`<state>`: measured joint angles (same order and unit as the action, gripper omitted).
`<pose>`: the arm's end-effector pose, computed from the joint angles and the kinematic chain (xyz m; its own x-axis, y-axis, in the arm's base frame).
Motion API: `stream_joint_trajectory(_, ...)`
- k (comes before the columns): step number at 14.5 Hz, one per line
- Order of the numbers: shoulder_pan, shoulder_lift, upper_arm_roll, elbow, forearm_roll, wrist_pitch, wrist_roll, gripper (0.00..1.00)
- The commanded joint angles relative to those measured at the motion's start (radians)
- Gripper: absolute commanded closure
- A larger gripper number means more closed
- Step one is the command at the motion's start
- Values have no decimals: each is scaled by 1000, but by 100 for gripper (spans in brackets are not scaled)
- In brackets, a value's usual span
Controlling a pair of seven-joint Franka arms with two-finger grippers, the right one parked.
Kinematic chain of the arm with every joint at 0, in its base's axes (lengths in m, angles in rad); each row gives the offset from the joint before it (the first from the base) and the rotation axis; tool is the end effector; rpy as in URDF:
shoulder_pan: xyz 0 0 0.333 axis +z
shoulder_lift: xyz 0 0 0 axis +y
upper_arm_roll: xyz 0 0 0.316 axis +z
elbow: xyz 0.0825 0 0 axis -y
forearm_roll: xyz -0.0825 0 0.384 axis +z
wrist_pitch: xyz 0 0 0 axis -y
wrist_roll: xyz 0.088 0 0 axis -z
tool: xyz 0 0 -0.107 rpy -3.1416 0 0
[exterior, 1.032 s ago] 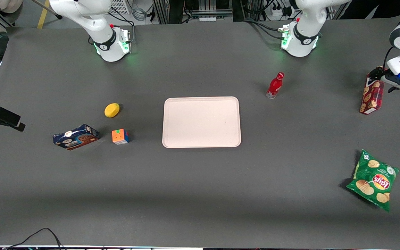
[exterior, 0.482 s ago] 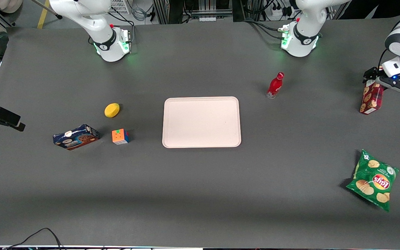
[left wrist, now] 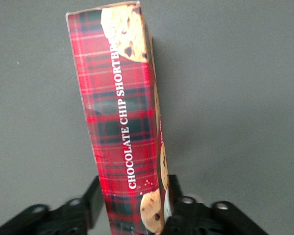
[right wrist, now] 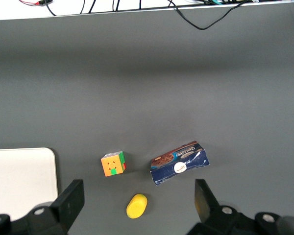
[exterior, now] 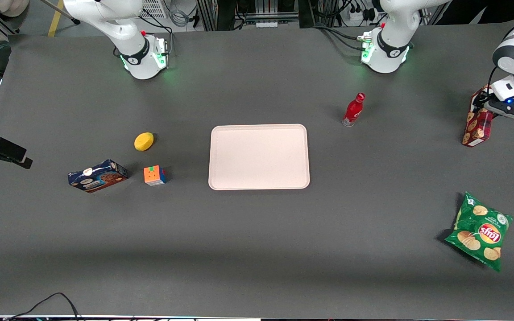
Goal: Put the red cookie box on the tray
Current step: 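Close the left gripper on the red cookie box, then lift the red cookie box up with the left gripper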
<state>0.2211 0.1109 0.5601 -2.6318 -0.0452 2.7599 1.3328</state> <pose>0.3029 0.3108 0.2182 0.8708 -0.4906 -0.0309 -0.4915 -0.8697 -0.0446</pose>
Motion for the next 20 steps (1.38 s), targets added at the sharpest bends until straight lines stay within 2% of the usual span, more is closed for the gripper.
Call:
stream_joint_trajectory(1,-11,23,-5,10,-57,9,23,72)
stream_joint_trajectory(3,-17,21,-22,21,-58,3,22,84)
stream_joint_trajectory(5,-17,10,-40,50,-59,-14,22,85)
stream_joint_trajectory(6,-17,1,-52,79,-59,-40,22,89)
stream_joint_trajectory(14,-26,-111,-63,387,-58,-457,16,89)
stream_joint_trajectory(20,-28,-114,-62,755,-18,-845,14,90)
